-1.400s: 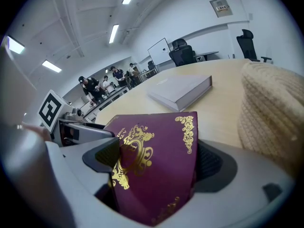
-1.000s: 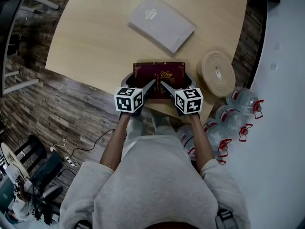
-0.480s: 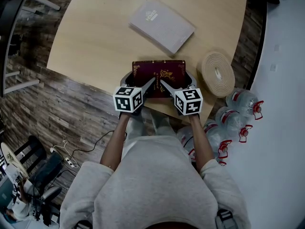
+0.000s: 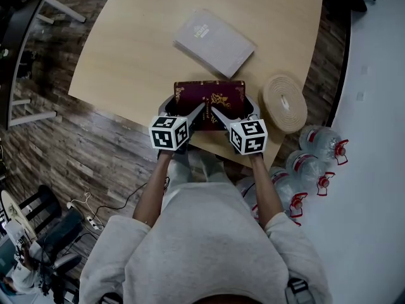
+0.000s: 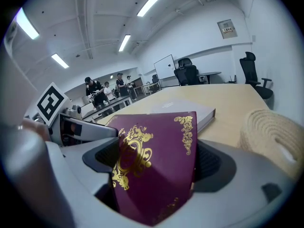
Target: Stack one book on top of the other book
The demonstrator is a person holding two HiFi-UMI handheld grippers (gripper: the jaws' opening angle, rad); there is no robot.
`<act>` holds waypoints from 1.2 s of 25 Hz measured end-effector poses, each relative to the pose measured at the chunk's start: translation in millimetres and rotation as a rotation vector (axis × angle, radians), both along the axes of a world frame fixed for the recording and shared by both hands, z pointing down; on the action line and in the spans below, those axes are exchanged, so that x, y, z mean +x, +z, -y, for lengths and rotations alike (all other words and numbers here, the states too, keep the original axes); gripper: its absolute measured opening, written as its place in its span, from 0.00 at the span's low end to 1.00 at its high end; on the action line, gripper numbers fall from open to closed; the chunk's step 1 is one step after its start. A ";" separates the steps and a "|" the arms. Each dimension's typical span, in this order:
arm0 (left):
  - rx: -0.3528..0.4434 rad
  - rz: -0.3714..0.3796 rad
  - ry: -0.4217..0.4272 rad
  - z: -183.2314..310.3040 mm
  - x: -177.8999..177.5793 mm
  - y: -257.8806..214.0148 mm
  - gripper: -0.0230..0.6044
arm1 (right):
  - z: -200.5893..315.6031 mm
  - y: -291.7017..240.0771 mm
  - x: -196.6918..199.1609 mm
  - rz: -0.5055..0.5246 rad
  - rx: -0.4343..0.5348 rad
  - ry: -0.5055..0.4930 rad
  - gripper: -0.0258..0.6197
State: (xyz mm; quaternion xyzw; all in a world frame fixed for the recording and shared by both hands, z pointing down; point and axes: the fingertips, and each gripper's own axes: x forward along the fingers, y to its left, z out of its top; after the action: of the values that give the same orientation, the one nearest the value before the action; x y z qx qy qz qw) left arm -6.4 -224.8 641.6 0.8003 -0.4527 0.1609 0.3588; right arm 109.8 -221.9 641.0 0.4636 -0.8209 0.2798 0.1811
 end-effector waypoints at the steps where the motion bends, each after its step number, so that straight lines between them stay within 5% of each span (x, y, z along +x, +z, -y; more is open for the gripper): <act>1: 0.008 0.001 -0.002 1.3 -0.1 -3.3 0.69 | 1.5 -3.2 0.0 0.001 0.010 -0.002 0.78; 30: 0.207 -0.013 0.044 60.3 9.9 -99.5 0.69 | 53.9 -101.4 10.2 -0.014 0.242 0.056 0.78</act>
State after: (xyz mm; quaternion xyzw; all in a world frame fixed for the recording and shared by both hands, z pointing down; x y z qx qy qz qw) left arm 3.5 -285.1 542.0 0.8439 -0.4468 0.1158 0.2734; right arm 120.0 -275.8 539.6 0.5067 -0.8342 0.1803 0.1217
